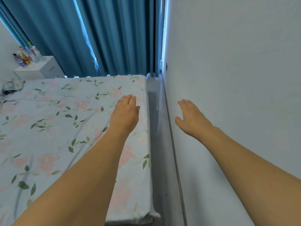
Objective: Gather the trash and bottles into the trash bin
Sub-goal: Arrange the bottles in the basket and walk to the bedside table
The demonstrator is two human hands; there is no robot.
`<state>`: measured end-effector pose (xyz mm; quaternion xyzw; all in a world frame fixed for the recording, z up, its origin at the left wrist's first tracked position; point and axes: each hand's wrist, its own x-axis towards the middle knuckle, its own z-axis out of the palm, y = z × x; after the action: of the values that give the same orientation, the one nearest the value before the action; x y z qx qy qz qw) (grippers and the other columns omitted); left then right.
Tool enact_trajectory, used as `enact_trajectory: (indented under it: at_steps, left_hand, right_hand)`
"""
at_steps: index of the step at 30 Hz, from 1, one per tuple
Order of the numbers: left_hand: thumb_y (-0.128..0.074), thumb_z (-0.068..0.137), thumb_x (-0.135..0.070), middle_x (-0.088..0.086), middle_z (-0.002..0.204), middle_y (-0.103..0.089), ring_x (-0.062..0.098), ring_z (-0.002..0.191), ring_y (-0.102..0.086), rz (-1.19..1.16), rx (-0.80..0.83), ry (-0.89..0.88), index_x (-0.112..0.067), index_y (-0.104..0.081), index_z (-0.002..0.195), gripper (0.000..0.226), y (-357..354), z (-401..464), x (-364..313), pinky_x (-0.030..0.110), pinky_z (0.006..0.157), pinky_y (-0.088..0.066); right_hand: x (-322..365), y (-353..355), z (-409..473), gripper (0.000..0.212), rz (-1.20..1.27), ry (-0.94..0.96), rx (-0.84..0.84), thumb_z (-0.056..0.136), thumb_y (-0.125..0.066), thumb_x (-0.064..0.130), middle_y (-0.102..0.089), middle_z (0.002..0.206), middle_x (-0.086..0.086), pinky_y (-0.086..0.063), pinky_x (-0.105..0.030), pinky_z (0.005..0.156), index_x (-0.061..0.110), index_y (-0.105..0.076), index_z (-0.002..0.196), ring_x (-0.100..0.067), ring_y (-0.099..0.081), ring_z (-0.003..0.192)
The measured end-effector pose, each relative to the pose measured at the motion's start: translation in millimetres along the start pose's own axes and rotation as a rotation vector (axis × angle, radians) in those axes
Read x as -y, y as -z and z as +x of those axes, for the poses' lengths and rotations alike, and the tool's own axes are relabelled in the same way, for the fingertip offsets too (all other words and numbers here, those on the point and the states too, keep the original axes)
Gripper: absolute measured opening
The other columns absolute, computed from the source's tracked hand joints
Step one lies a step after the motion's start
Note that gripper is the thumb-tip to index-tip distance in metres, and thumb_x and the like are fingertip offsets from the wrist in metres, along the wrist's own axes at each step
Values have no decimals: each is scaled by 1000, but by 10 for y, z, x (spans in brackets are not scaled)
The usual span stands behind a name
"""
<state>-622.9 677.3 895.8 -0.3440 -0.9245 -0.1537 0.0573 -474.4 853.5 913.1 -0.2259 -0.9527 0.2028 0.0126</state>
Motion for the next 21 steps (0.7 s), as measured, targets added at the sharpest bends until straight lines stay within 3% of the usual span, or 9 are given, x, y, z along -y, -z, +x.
enact_trajectory:
  at_steps: [10, 21]
  left_hand:
    - [-38, 103, -28, 11, 150, -37, 28, 137, -33, 18, -31, -5, -6, -37, 144, 46, -341, 1507, -15, 38, 115, -25]
    - [-41, 102, -26, 7, 145, -41, 27, 130, -37, -25, 28, -20, -8, -41, 140, 43, -981, 4452, 274, 36, 109, -32]
  right_hand:
    - [-367, 217, 1394, 61, 42, 33, -27, 98, -46, 24, -18, 158, -7, -11, -28, 117, 11, -18, 151, -20, -13, 146]
    - [-726, 499, 4365, 62, 62, -1, -9, 99, -45, 24, -14, 160, -5, -9, -27, 117, 12, -16, 152, -19, -10, 148]
